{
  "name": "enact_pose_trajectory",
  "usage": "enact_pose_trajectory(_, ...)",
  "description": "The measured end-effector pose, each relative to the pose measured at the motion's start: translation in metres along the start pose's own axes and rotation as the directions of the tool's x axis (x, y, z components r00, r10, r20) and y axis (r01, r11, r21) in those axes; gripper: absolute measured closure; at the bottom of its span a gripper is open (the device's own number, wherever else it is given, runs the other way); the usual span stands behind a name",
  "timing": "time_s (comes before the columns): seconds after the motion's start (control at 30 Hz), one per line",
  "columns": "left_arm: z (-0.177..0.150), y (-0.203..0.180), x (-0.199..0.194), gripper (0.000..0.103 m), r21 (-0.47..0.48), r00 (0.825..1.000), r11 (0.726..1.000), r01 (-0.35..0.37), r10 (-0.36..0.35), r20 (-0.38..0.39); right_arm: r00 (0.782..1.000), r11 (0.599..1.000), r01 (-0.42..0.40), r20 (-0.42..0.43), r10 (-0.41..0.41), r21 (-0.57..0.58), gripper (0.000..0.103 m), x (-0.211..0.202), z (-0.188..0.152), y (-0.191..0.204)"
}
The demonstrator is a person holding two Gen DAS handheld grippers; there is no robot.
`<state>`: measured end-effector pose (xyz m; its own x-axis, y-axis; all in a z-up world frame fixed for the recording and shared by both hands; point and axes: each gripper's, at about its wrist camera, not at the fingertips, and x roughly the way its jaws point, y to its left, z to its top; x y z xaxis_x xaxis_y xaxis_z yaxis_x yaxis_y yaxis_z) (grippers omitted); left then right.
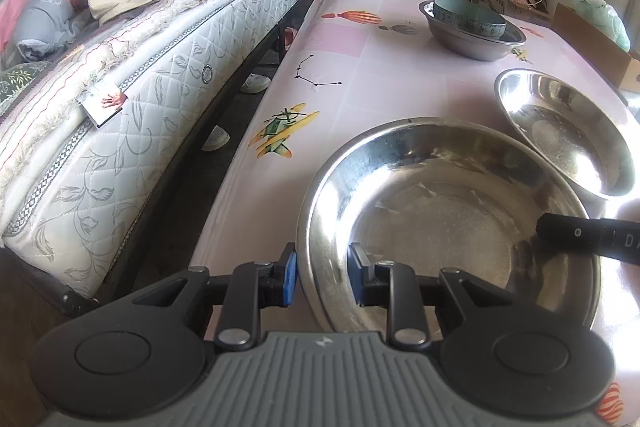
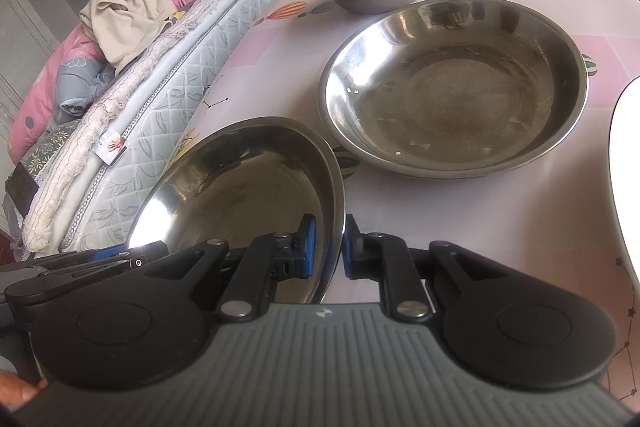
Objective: Organize plates and bowls
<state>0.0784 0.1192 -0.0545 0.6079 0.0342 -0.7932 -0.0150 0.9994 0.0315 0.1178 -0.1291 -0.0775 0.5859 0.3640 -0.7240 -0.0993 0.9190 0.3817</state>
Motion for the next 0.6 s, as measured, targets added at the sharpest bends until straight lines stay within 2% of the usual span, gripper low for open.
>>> enact_pose_trajectory(0.6, -0.0052, 0.0036, -0.0093, 0.076, -0.010, 1.000, 1.000, 0.005, -0.004, 0.018, 1.000, 1.000, -0.013, 0.008, 0.013, -0.012, 0.089, -0.0096, -0.0008, 0.0029)
